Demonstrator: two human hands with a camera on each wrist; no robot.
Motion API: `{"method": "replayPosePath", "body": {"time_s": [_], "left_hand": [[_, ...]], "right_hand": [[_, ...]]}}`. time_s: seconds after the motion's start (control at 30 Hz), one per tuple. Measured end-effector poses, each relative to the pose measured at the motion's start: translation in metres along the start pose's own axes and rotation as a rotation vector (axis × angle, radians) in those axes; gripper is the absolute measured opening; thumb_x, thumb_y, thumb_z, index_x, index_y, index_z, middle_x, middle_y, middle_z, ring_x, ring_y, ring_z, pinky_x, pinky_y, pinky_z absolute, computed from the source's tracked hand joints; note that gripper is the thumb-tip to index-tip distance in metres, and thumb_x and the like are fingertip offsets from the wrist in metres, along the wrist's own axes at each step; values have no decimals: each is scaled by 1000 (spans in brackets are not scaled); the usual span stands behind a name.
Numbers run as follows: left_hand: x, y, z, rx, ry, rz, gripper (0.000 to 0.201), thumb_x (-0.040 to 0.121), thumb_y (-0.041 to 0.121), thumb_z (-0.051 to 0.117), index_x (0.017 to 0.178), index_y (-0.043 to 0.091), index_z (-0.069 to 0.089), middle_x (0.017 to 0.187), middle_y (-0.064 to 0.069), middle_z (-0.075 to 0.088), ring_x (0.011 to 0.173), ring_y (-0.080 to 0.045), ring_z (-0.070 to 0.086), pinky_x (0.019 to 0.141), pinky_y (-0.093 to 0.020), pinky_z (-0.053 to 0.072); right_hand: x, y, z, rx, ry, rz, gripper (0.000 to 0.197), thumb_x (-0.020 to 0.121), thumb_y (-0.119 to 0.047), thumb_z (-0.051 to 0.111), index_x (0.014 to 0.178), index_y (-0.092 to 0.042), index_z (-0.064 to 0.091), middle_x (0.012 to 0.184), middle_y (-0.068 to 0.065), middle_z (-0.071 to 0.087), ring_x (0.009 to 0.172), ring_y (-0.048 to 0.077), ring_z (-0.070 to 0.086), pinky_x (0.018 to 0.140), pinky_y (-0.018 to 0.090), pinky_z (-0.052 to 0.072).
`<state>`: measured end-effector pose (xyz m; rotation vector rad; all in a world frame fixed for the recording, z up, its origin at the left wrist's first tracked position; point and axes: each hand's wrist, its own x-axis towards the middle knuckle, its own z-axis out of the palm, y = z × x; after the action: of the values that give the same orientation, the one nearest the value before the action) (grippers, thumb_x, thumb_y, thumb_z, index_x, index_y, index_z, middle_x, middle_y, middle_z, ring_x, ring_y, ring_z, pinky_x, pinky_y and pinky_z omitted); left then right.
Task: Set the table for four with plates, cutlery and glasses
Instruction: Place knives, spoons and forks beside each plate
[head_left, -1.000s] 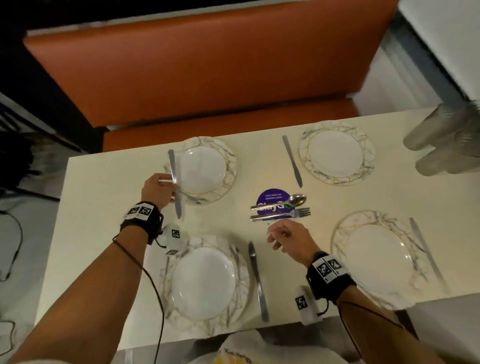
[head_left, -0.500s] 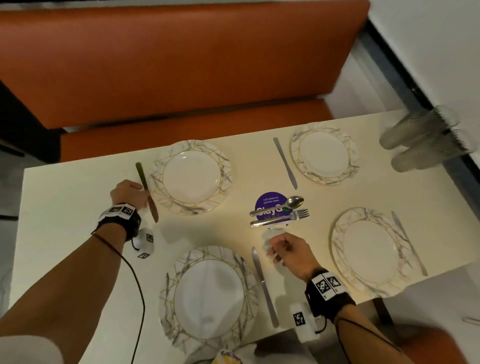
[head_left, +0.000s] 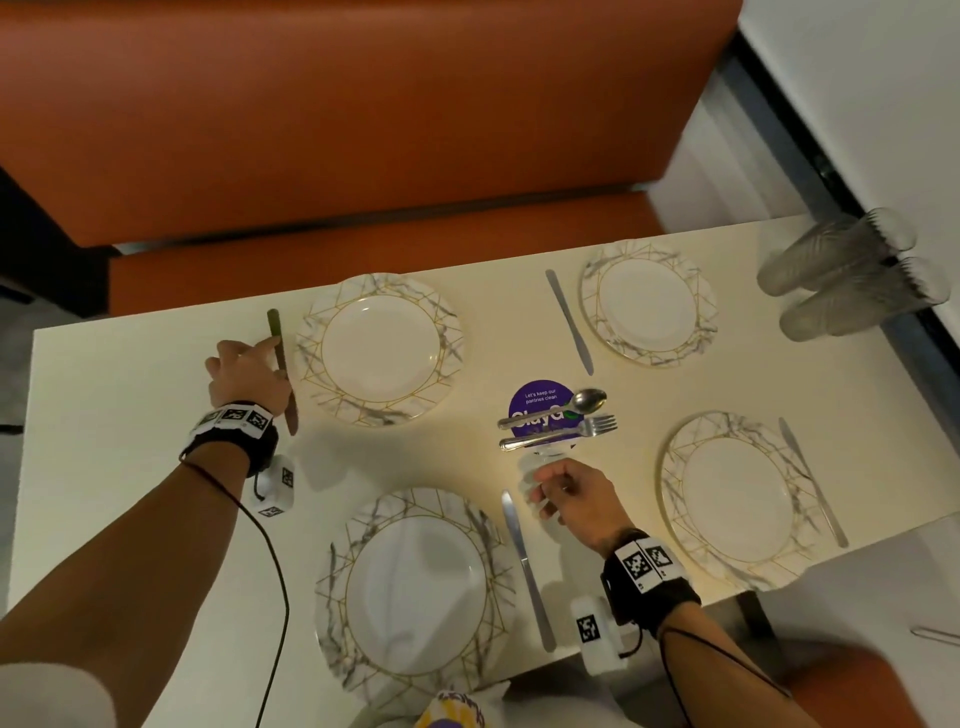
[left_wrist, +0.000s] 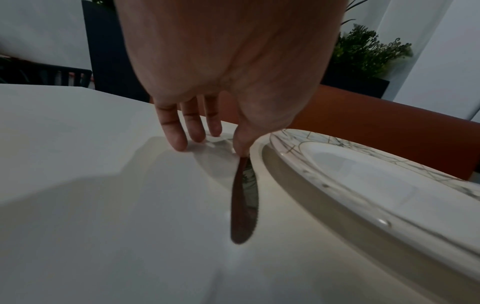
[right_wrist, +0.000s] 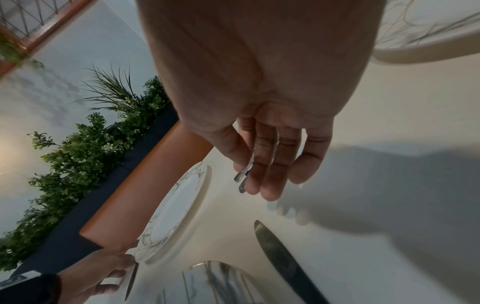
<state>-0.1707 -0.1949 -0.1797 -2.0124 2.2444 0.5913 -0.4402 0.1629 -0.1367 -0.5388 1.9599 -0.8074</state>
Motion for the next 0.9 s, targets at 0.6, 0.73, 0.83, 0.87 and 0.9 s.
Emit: {"method": "replayPosePath", "body": {"time_s": [0.6, 0.73, 0.83, 0.87, 0.9], "left_hand": [[-42, 47, -3, -274, 265, 141, 38, 88, 3, 58, 125, 12, 64, 131, -23, 54, 120, -43, 50, 99, -54, 49], [-71, 97, 12, -308, 225, 340, 29, 88, 3, 60, 114, 12, 69, 113, -13, 63, 110, -35, 55, 99, -49, 49], [-95, 140, 35, -336, 123, 415, 24, 91, 7, 58, 109, 17, 70, 107, -5, 63, 103, -27, 54, 91, -42, 50], [-104, 154, 45, -339, 93, 440, 22, 92, 8, 58, 107, 17, 70, 105, -4, 64, 101, -26, 54, 88, -40, 50], [-112, 168, 55, -343, 58, 465, 20, 93, 10, 58, 105, 18, 71, 103, -3, 65, 98, -24, 55, 87, -39, 50]], "right_hand": [[21, -8, -30, 34, 57, -56, 14, 100, -5, 54, 100, -8, 68, 87, 9, 77, 65, 10, 69, 54, 14, 49], [47, -8, -51, -41, 124, -93, 16, 96, -5, 59, 95, -16, 70, 86, 3, 77, 73, 15, 71, 68, 27, 56], [65, -8, -69, -168, 188, -127, 11, 95, -12, 64, 97, -21, 71, 101, 1, 74, 93, 19, 69, 76, 17, 51], [72, -7, -76, -201, 217, -138, 9, 96, -14, 63, 100, -18, 70, 104, 2, 72, 96, 19, 67, 72, 13, 47], [77, -8, -81, -239, 253, -146, 9, 97, -15, 63, 104, -15, 69, 105, 2, 70, 97, 20, 66, 69, 14, 45]]}}
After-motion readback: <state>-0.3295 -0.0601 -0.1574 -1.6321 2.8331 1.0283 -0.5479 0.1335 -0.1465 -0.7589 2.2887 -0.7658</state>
